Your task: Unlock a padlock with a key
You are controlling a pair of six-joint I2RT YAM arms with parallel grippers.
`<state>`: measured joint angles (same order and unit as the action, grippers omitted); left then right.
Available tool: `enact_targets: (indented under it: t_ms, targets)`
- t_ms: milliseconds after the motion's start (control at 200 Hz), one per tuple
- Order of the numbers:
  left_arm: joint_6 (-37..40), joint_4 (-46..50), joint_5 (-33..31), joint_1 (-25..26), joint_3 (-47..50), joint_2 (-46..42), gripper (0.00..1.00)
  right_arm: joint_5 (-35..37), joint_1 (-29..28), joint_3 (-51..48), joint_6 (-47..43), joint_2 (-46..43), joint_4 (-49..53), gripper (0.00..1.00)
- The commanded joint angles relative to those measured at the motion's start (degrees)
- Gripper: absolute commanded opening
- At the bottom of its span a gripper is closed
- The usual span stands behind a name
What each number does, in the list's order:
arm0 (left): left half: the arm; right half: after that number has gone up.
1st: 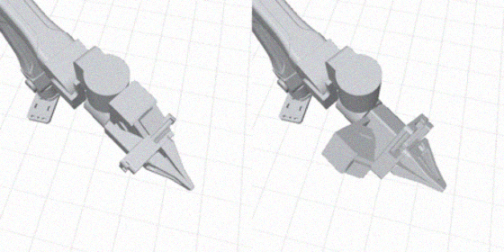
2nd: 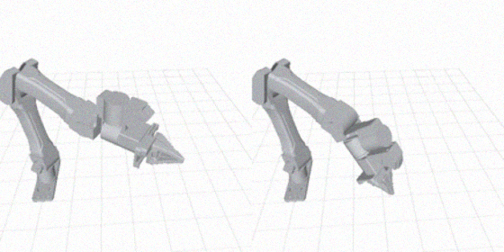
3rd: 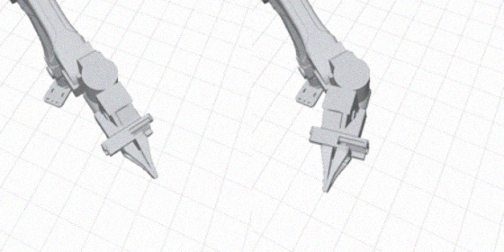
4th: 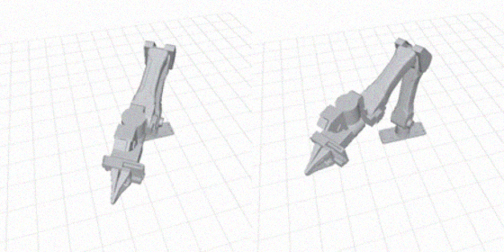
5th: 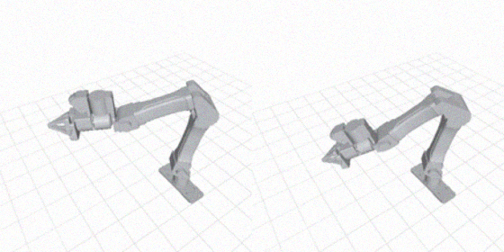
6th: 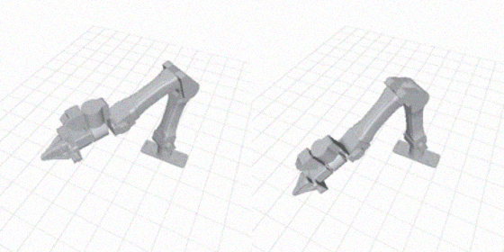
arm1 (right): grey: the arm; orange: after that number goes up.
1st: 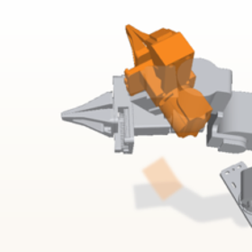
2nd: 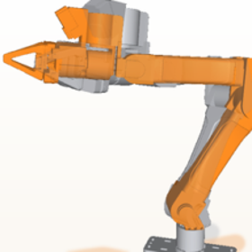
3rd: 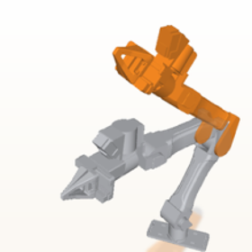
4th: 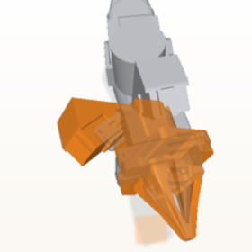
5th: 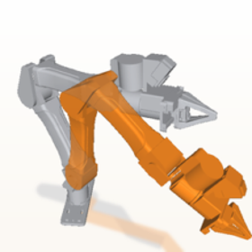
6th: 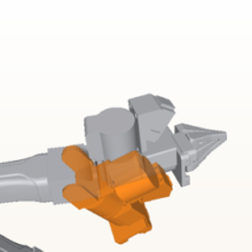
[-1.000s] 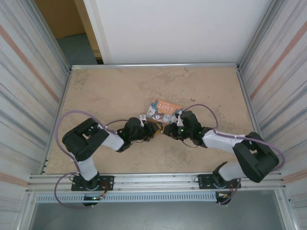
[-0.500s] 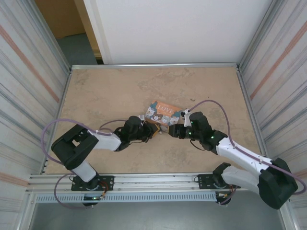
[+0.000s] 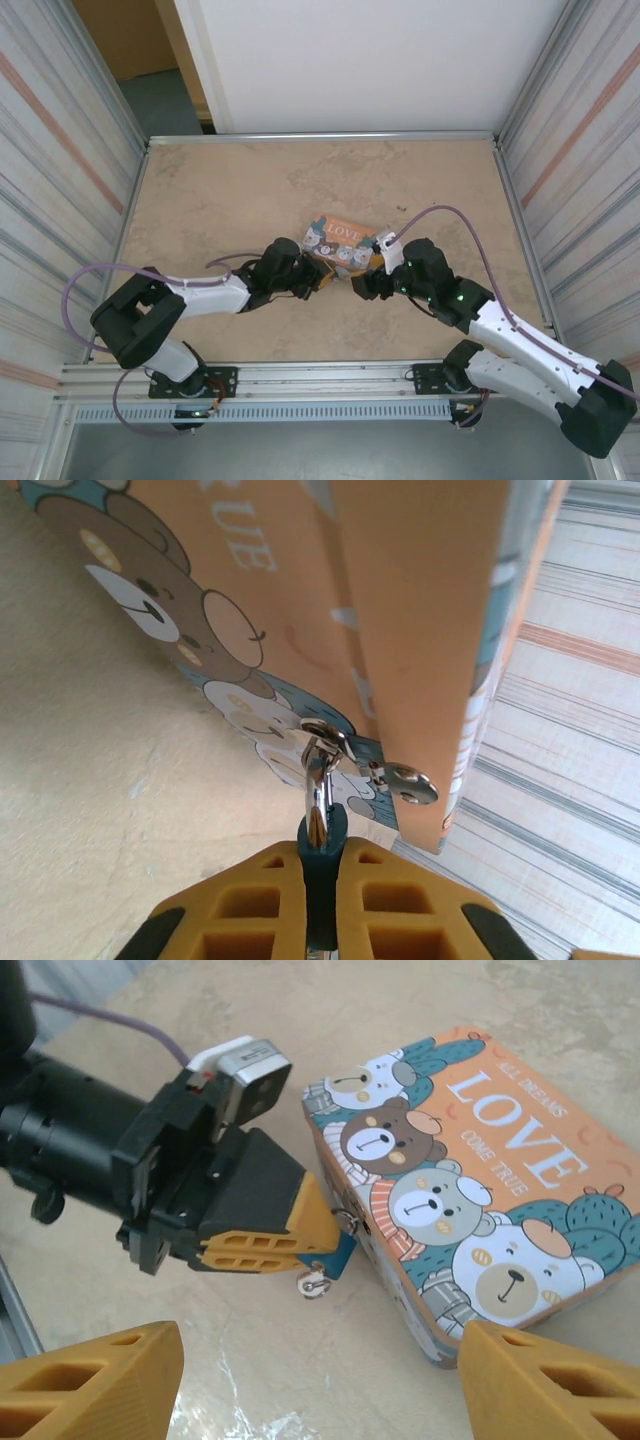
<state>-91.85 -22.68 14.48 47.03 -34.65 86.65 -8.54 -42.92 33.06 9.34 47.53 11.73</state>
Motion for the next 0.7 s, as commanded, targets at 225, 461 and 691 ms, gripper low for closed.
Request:
enact_targets:
  t_ms: [225,461,691]
  targets:
    - [-6.66,8.68,2.65,1.01,-6.46,-0.52,0.0,10.26,-9.57,-0.48,-22.64,-3.05,1.09,0.72]
    - [-7.44,14.28,3.4,1.23,-9.25,-0.78,0.0,25.4,-17.49,-3.14,-31.86,-0.94,-1.7,0.71]
    - [-8.33,14.78,3.6,1.23,-9.19,-1.0,0.0,33.58,-21.59,-6.69,-42.06,3.05,-9.8,0.7]
